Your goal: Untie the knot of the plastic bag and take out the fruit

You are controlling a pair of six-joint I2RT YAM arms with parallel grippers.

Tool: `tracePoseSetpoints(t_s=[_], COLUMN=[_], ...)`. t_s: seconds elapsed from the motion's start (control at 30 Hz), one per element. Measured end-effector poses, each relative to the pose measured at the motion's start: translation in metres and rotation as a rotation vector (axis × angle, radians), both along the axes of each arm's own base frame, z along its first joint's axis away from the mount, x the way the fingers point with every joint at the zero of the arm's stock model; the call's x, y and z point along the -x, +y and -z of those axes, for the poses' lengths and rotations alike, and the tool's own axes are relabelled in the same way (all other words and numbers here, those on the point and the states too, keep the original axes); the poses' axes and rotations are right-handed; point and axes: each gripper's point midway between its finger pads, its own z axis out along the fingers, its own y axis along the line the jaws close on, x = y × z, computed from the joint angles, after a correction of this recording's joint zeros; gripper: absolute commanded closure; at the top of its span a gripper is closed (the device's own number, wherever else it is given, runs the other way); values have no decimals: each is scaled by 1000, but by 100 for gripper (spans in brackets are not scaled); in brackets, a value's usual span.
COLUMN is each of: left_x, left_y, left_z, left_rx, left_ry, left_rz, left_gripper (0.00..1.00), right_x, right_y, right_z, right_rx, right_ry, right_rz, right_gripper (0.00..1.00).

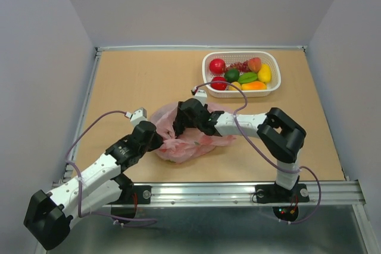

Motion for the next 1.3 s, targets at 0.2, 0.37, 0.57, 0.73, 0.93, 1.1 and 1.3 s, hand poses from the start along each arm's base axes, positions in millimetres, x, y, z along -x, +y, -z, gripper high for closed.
tracePoseSetpoints(t_s=[0.2,0.37,0.57,0.73,0.93,1.1,1.3], left_x=[0,0,-2,-10,-28,-46,-57], left_y=[-1,-1,2,14,45,50,44], left_z=[0,3,4,3,5,2,-4], left_rx=[-3,-10,-18,-35,-87,-130,-137], left_ry=[0,10,7,-8,-12,-10,-29], left_rz=[7,7,-13,-73,-175,-175,-140], left_gripper=[100,100,100,100,100,100,100], right_x=[-18,-23,-25,-6,23,33,28], right_y=[23,30,31,14,-1,-4,-8], right_z=[9,18,7,-10,-53,-106,-151], right_rx=[-35,-37,-34,3,1,-39,-29], right_ry=[-15,-19,-55,-78,-153,-267,-396], right_rz=[14,10,-21,-122,-300,-393,-427], right_gripper=[29,69,100,100,99,100,100])
